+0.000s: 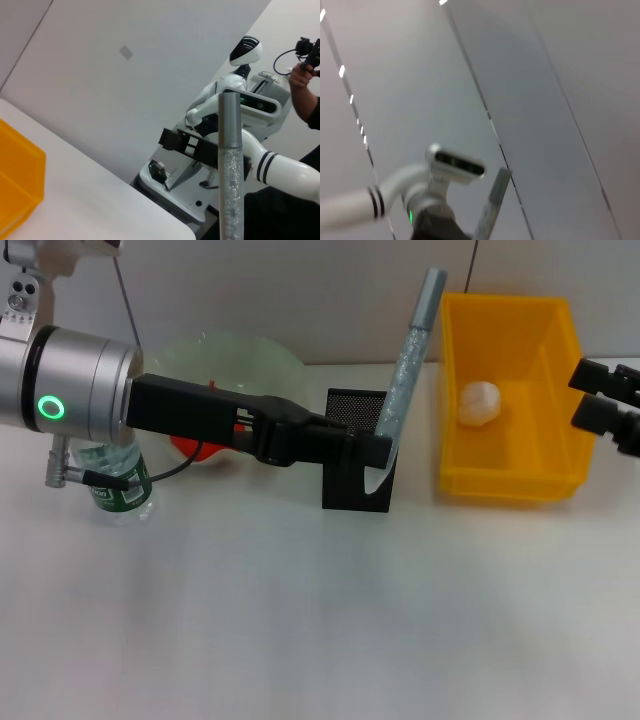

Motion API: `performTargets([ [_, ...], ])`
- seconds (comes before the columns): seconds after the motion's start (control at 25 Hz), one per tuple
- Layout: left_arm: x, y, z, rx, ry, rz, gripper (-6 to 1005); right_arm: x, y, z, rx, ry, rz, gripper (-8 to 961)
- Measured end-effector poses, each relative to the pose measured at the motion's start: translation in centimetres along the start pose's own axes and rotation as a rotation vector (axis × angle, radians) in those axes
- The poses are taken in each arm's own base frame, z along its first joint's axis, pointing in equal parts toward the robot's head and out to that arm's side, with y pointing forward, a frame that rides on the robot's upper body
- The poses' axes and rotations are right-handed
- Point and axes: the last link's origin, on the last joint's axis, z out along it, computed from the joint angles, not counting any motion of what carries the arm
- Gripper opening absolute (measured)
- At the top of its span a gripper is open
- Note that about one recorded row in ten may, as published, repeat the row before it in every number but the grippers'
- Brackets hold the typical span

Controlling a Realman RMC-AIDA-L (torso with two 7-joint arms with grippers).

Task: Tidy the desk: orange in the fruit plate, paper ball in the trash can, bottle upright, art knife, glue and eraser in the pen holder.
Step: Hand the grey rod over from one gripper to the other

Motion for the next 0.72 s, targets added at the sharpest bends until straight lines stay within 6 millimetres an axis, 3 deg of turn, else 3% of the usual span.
performTargets([
  [0.48,1.3,0.5,0.4,-0.031,0.024,-0.179,147,-2.4,-0.4,2.3,0.061,0.046,-0.745,745],
  [0.52,1.4,0.6,0.4,-0.036,0.035,-0.196,147,-2.6,-0.7,2.6,0.068,0.051,-0.866,745],
  [0.72,1.8,0.6,0.0,-0.052,0.076,-0.269,145,-2.8,-0.8,3.5,0.057,0.048,-1.091,745],
])
